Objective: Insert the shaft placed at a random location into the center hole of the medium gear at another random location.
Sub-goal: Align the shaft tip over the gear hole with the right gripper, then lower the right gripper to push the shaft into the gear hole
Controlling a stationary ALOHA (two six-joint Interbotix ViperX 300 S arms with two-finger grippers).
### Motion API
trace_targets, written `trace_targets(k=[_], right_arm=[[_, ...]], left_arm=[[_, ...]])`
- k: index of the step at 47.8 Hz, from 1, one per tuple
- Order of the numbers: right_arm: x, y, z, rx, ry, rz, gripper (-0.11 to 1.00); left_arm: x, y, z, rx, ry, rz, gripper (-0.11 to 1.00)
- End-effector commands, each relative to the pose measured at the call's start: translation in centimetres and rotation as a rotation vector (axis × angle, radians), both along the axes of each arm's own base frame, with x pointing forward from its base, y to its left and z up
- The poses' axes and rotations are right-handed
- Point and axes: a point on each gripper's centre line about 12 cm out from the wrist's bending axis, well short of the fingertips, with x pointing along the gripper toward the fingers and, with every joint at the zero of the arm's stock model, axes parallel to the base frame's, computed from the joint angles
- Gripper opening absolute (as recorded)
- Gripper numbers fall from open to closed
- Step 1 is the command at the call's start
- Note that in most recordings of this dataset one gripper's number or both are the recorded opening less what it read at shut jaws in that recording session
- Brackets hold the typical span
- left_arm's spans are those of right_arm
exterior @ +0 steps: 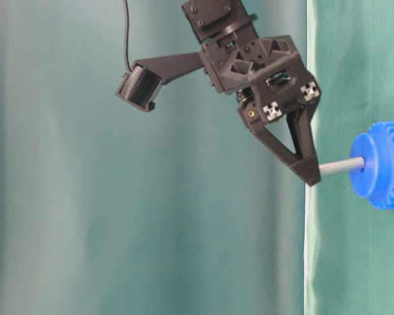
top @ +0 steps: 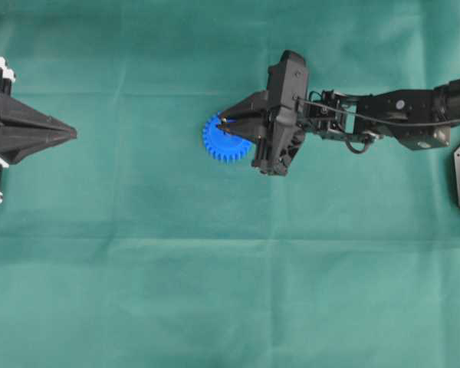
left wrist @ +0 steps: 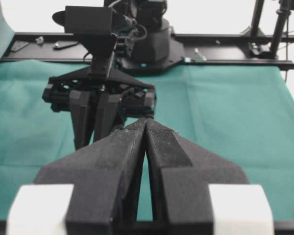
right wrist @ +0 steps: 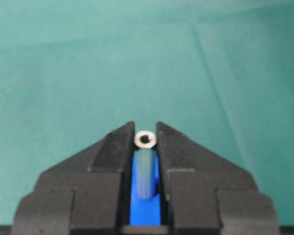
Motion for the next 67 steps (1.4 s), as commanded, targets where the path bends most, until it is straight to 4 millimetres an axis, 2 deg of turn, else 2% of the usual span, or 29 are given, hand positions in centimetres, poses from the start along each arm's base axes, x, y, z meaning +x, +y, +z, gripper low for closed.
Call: trace_targets(k=[1, 11, 22, 26, 45, 67], right_arm=[[0.3, 0.1, 0.3, -0.002, -0.015, 0.0, 0.13], [0.2, -0.2, 0.8, -0.01, -0.031, -0.005, 0.13], [0.0, -0.3, 3.3, -0.034, -0.089, 0.003, 0.13], [-0.1, -0.3, 3.7, -0.038, -0.097, 0.007, 0.13], [-0.1, -0.2, 3.5, -0.037, -0.092, 0.007, 0.13], [0.2, -0.3, 1.5, -0.026, -0.047, 0.003, 0.13]], left_arm=[[0.2, 0.0, 0.8, 0.003, -0.018, 0.001, 0.0], [0.2, 0.0, 0.8, 0.003, -0.018, 0.001, 0.0], [0.3, 0.0, 0.7, 0.003, -0.015, 0.001, 0.0], [0.2, 0.0, 0.8, 0.003, -0.018, 0.001, 0.0], [0.3, 0.0, 0.7, 0.003, -0.017, 0.001, 0.0], [0.3, 0.0, 0.7, 0.003, -0.017, 0.001, 0.0]])
